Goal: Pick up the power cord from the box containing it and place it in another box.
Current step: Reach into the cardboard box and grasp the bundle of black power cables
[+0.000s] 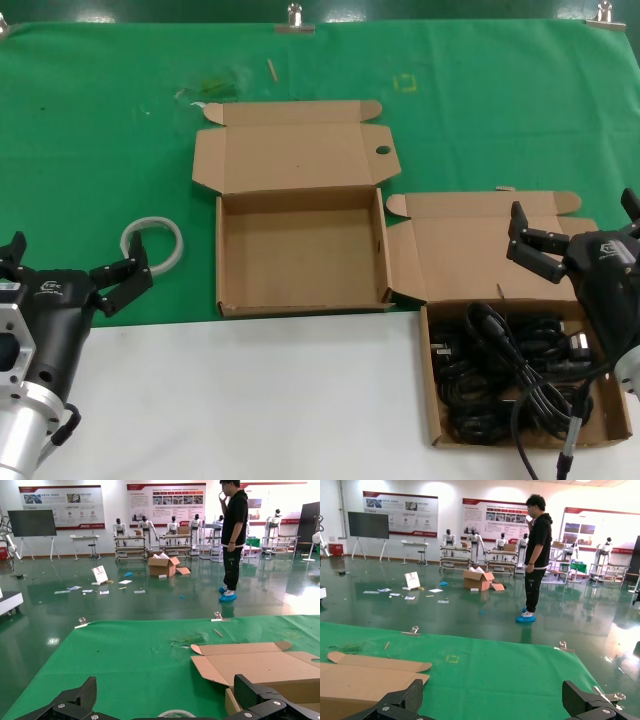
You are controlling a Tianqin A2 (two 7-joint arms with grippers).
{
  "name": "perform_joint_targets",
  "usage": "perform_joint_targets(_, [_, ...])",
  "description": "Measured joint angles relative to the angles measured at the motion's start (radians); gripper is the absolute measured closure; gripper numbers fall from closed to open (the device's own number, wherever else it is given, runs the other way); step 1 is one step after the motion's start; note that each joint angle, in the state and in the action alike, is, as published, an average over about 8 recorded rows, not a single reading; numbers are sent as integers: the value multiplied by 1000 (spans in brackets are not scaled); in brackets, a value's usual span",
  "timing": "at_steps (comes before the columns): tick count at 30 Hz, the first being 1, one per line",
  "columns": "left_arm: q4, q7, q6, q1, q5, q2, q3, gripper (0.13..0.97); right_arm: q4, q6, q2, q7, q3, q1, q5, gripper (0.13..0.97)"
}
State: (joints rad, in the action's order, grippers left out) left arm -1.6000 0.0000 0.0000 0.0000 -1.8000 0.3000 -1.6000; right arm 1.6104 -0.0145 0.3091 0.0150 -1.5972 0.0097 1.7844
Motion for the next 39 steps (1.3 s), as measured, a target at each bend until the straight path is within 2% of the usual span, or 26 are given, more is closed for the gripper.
perform_joint_targets(14, [0,0,0,0,0,0,0,134,31,25,23,-2,-17,-6,18,129])
perform_joint_targets(18, [0,0,0,0,0,0,0,140,125,105,101,-21,-71,-25,93,129])
perform_joint_targets(23, [0,0,0,0,0,0,0,161,278,233,251,-65,-148,-77,252,129])
perform_joint_targets(26, [0,0,0,0,0,0,0,189,355,266,339,-59,-165,-144,338,129])
perform_joint_targets(29, [0,0,0,0,0,0,0,216,407,243,406,-17,-141,-251,379,129])
perform_joint_targets(33, [0,0,0,0,0,0,0,216,435,172,462,53,-73,-425,363,129])
perform_joint_targets(39, [0,0,0,0,0,0,0,321,447,103,501,87,19,-663,328,129])
